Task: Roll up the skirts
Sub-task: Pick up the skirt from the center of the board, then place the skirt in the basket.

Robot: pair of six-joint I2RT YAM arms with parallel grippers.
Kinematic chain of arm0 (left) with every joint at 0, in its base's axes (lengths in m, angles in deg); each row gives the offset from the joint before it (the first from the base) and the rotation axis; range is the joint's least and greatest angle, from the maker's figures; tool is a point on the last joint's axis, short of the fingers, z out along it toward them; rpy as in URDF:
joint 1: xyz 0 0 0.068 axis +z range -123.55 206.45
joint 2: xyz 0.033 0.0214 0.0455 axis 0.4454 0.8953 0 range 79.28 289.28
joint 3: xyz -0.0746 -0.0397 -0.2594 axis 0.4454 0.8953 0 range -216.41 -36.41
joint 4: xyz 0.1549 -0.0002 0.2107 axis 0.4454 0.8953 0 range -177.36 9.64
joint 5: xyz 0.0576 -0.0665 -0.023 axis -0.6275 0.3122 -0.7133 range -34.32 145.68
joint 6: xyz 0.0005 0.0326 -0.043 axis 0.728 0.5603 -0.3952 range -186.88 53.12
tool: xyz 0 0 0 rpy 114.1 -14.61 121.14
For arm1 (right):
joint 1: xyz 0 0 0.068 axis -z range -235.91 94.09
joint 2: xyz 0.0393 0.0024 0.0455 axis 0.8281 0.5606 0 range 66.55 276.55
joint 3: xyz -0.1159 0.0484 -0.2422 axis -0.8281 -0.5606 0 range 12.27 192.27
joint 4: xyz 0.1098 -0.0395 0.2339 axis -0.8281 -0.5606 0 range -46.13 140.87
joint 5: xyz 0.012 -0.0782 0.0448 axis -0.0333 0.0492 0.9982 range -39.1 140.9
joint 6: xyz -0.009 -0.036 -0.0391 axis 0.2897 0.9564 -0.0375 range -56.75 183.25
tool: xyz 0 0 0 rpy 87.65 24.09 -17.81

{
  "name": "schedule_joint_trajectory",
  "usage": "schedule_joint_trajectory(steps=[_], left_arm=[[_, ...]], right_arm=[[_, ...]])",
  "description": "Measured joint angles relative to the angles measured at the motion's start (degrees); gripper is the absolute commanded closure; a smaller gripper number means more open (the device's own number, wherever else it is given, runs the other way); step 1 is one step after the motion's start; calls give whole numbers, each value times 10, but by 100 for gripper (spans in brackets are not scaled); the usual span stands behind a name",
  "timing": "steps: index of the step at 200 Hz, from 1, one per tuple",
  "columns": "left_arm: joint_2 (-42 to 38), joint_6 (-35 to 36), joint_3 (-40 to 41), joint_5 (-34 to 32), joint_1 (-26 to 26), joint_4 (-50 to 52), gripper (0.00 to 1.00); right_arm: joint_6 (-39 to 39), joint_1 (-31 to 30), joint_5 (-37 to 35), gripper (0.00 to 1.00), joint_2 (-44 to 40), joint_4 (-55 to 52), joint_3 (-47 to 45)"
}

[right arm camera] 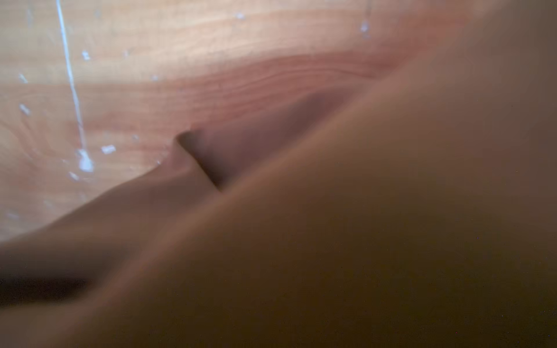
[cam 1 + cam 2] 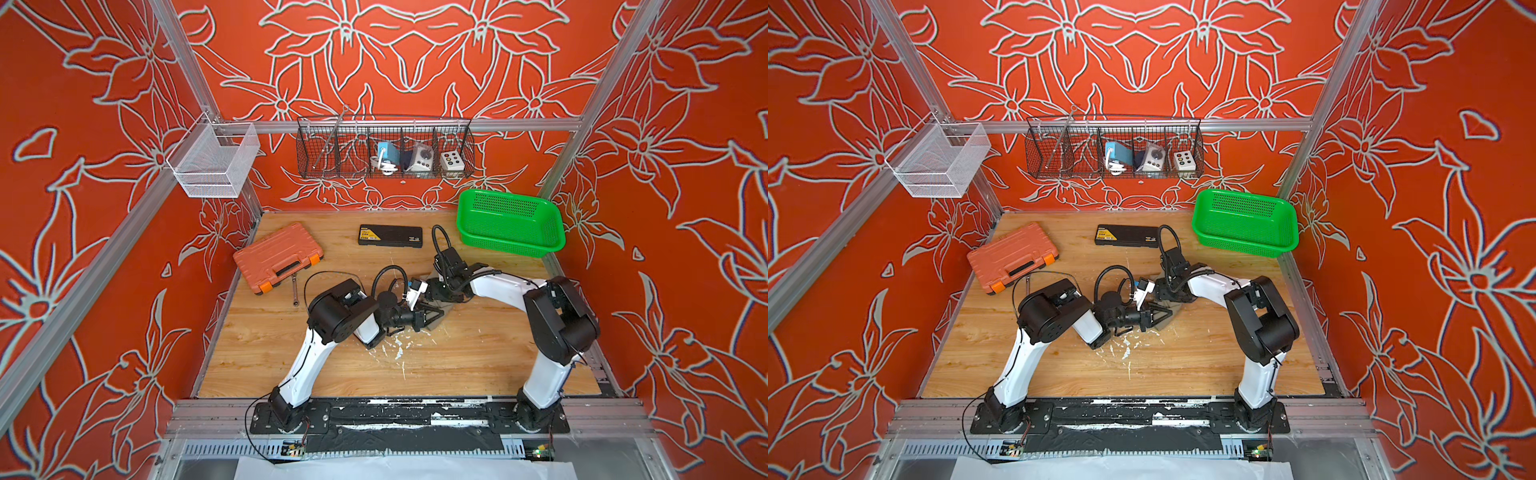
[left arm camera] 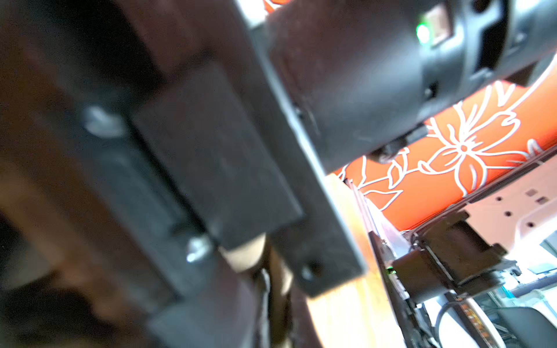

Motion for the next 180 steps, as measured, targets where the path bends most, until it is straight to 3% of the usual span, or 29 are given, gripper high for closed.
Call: schedule_joint_trajectory(steps=[6,13,52,82,123,180], left_arm=[[-5,-1,6,-2,1,1,1],[-15,0,17,-4,1,-5,1],[-144,24,155,-108,1,15,1],[-316,71,244,-213,-22,71,1],[-557,149,272,-338,-147,187,1],[-824,200,254,-411,-232,449,3]], right_arm=[[3,0,-1,89,2,1,1],[3,0,4,100,3,4,0],[2,1,19,100,-3,22,-9],[7,19,30,100,-24,-2,-9],[7,86,35,100,-142,-48,-7],[-26,171,34,100,-192,23,51]])
